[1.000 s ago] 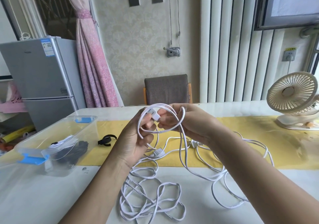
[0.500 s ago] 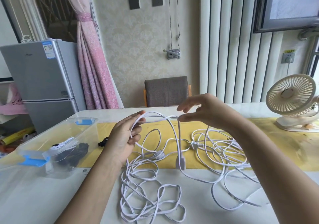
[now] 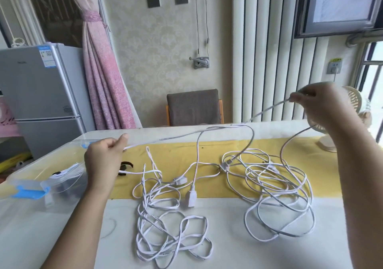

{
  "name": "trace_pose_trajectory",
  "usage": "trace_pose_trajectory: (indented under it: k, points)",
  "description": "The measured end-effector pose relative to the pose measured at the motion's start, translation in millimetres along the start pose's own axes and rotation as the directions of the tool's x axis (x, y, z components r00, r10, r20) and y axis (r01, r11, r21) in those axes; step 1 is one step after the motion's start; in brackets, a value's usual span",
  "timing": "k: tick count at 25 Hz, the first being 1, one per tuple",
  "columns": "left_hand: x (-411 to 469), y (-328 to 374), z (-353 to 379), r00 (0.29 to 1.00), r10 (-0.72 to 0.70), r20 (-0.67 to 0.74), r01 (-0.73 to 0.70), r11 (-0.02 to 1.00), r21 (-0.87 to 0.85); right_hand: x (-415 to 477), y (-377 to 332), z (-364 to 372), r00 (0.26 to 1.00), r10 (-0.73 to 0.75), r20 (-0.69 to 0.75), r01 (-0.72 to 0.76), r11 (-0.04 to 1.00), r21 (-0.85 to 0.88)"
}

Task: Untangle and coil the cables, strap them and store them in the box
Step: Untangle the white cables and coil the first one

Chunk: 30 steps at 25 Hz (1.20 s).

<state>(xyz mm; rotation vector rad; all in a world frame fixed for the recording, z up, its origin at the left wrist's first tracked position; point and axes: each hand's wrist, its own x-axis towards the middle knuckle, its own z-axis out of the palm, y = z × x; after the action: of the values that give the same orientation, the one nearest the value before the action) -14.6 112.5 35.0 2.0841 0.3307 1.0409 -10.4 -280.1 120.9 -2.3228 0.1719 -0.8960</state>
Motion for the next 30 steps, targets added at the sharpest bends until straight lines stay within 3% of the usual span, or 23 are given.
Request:
trace_pose_trajectory:
  k: [4, 6, 8, 10, 12, 15, 17, 19, 20, 22, 24, 25, 28, 30]
  points:
    - [2, -3, -3, 0.997, 0.014, -0.076, 0.0, 0.982, 0.189, 7, 12, 4, 0.978, 0.087, -0.192, -0.086, 0.996, 0.012]
    - [2, -4, 2, 0.995, 0.082, -0.061, -0.062, 0.959, 0.276, 8, 15, 5, 0.987, 0.062, -0.151, -0.061, 0.998, 0.007]
    - [-12, 10, 14, 0.961, 0.276, 0.036, -0.274, 0.918, 0.287, 4, 7, 3, 0.999, 0.014, 0.049, -0.026, 0.966, 0.256]
    - [-49, 34, 36, 0.833, 0.518, 0.195, -0.542, 0.836, 0.09, -9, -13, 1, 0.944, -0.129, 0.303, -0.101, 0.76, 0.641]
    - [-91, 65, 47, 0.71, 0.642, 0.29, -0.627, 0.764, -0.155, -18, -32, 4, 0.834, -0.308, 0.458, -0.21, 0.59, 0.78]
    - [-120, 84, 40, 0.662, 0.658, 0.359, -0.543, 0.751, -0.374, -36, -55, 19, 0.613, -0.487, 0.622, -0.228, 0.645, 0.729]
    - [-122, 88, 31, 0.662, 0.552, 0.507, -0.217, 0.789, -0.575, -48, -68, 35, 0.548, -0.498, 0.672, -0.132, 0.742, 0.657]
    - [-119, 93, 27, 0.651, 0.449, 0.612, 0.111, 0.741, -0.663, -52, -75, 45, 0.595, -0.468, 0.653, -0.02, 0.804, 0.594]
    - [-114, 90, 28, 0.663, 0.409, 0.628, 0.15, 0.749, -0.646, -49, -74, 46, 0.643, -0.454, 0.617, 0.041, 0.825, 0.564]
    - [-94, 78, 30, 0.717, 0.369, 0.592, -0.032, 0.865, -0.5, -37, -65, 39, 0.795, -0.385, 0.468, 0.151, 0.874, 0.462]
    - [-69, 60, 31, 0.788, 0.371, 0.491, -0.272, 0.926, -0.264, -22, -49, 29, 0.932, -0.235, 0.276, 0.102, 0.901, 0.423]
    - [-58, 51, 30, 0.824, 0.351, 0.446, -0.31, 0.937, -0.163, -16, -39, 24, 0.969, -0.147, 0.198, 0.042, 0.89, 0.453]
    - [-35, 28, 29, 0.895, 0.303, 0.329, -0.322, 0.947, 0.004, -3, -17, 10, 0.998, 0.06, 0.009, -0.055, 0.852, 0.521]
    - [-25, 18, 29, 0.914, 0.282, 0.291, -0.291, 0.957, -0.012, 3, -3, 7, 0.99, 0.118, -0.075, -0.068, 0.874, 0.48]
